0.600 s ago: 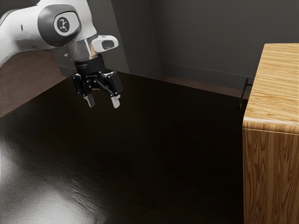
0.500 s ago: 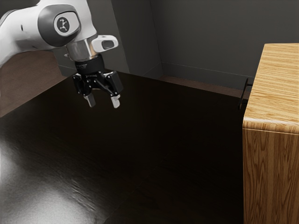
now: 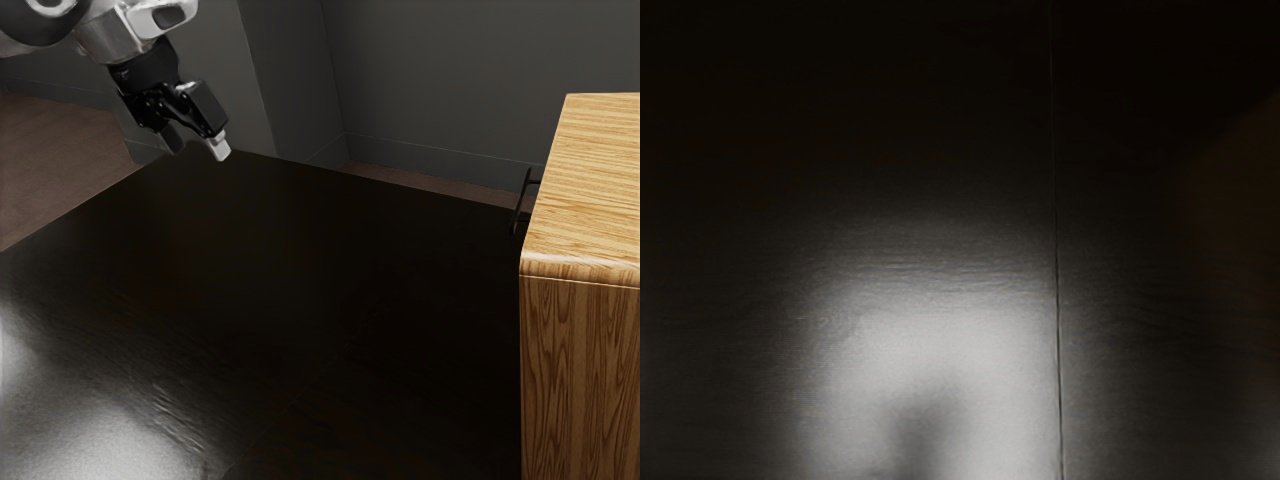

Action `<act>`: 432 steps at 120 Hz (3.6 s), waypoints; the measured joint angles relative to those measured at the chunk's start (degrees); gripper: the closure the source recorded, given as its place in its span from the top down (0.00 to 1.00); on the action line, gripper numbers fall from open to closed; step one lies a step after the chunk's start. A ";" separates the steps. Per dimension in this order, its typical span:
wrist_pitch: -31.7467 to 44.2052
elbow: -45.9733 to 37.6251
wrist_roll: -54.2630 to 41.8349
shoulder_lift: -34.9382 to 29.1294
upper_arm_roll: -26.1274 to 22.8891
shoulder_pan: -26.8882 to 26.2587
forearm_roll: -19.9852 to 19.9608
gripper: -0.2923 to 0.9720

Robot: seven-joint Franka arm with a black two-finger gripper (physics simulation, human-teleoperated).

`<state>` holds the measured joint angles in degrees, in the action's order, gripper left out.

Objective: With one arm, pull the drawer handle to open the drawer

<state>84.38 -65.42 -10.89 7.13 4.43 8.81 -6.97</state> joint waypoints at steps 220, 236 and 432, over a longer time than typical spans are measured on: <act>9.79 5.51 50.19 12.29 -14.87 -9.31 -3.58 0.77; 10.72 7.75 52.83 14.14 -15.66 -10.16 -3.58 0.77; 13.54 8.27 55.72 17.15 -20.92 -8.58 -1.09 0.63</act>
<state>97.92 -57.15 44.82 24.29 -16.49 0.23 -8.05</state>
